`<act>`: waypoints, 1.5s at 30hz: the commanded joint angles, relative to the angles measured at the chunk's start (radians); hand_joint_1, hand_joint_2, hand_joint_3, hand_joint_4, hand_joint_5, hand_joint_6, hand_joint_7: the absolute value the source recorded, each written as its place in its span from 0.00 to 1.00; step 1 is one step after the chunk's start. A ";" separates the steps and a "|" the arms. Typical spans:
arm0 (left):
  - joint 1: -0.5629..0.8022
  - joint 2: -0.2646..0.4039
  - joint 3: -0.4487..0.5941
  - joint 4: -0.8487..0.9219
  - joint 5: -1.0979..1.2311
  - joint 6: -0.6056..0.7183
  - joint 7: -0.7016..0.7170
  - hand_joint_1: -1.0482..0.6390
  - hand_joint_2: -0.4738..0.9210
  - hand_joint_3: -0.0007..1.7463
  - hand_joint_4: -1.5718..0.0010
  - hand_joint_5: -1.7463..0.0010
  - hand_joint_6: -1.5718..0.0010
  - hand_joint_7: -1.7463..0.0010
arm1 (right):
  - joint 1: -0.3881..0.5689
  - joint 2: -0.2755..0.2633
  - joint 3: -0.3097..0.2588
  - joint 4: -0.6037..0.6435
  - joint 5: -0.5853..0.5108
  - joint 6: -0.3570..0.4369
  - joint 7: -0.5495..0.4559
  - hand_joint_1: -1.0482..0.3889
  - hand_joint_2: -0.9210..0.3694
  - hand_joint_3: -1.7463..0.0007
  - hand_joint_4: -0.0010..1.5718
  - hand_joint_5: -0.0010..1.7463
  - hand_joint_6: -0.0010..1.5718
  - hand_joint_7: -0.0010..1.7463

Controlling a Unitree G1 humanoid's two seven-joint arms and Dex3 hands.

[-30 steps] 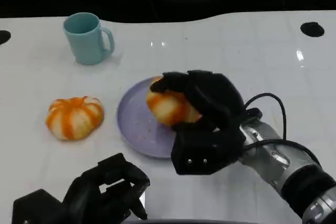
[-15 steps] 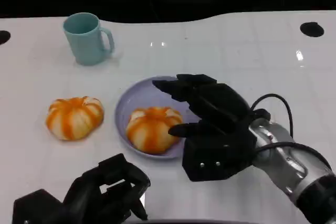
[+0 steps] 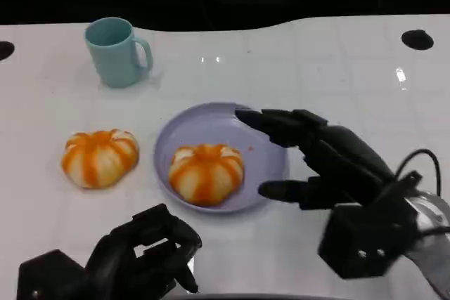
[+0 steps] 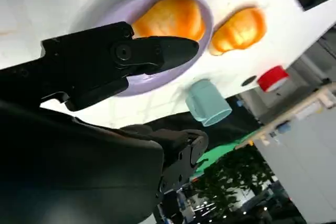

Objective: Grasp the bread from the table and place it into the plate.

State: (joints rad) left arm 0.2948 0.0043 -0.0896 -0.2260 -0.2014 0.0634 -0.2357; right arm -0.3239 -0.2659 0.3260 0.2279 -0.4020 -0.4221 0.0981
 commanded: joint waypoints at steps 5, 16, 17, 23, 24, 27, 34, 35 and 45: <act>-0.006 0.012 0.005 0.006 -0.012 0.001 -0.011 0.21 1.00 0.10 0.49 0.06 0.52 0.22 | 0.136 -0.008 -0.082 -0.020 0.162 -0.182 0.009 0.42 0.00 0.90 0.08 0.47 0.27 0.08; -0.012 0.015 0.006 0.006 -0.004 0.002 -0.007 0.21 1.00 0.12 0.50 0.04 0.54 0.20 | 0.322 0.036 -0.176 -0.113 0.426 -0.255 0.092 0.65 0.34 0.35 0.48 0.79 0.53 0.56; -0.011 0.017 0.007 0.005 -0.005 0.002 -0.009 0.21 1.00 0.12 0.50 0.04 0.54 0.20 | 0.337 0.032 -0.187 -0.126 0.424 -0.259 0.095 0.67 0.36 0.32 0.50 0.81 0.54 0.59; 0.005 0.024 0.012 -0.008 -0.012 0.009 -0.013 0.20 1.00 0.11 0.50 0.05 0.54 0.20 | 0.419 0.027 -0.231 -0.198 0.426 -0.237 0.113 0.68 0.44 0.17 0.58 0.89 0.57 0.70; 0.009 0.025 0.013 -0.011 -0.014 0.009 -0.015 0.20 1.00 0.10 0.50 0.05 0.53 0.21 | 0.428 0.032 -0.234 -0.192 0.424 -0.241 0.111 0.67 0.44 0.18 0.59 0.92 0.57 0.73; 0.016 0.030 0.018 -0.017 -0.022 0.014 -0.017 0.20 1.00 0.09 0.49 0.05 0.52 0.22 | 0.448 0.048 -0.239 -0.184 0.417 -0.235 0.103 0.66 0.45 0.18 0.59 0.98 0.55 0.81; 0.012 0.034 0.024 -0.009 -0.019 0.002 -0.016 0.20 1.00 0.08 0.48 0.06 0.50 0.25 | 0.435 0.067 -0.253 -0.119 0.401 -0.247 0.103 0.65 0.46 0.16 0.61 1.00 0.50 0.83; 0.011 0.034 0.025 -0.006 -0.019 0.000 -0.017 0.20 1.00 0.08 0.48 0.06 0.50 0.25 | 0.432 0.070 -0.254 -0.112 0.402 -0.247 0.104 0.65 0.46 0.16 0.61 1.00 0.49 0.83; -0.007 0.040 0.039 0.025 -0.020 -0.021 -0.026 0.19 1.00 0.09 0.48 0.06 0.50 0.23 | 0.419 0.088 -0.254 -0.055 0.419 -0.215 0.121 0.64 0.44 0.19 0.58 1.00 0.50 0.81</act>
State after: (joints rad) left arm 0.2920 0.0289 -0.0653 -0.2130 -0.2123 0.0604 -0.2454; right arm 0.0914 -0.1794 0.0829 0.1718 0.0036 -0.6582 0.2160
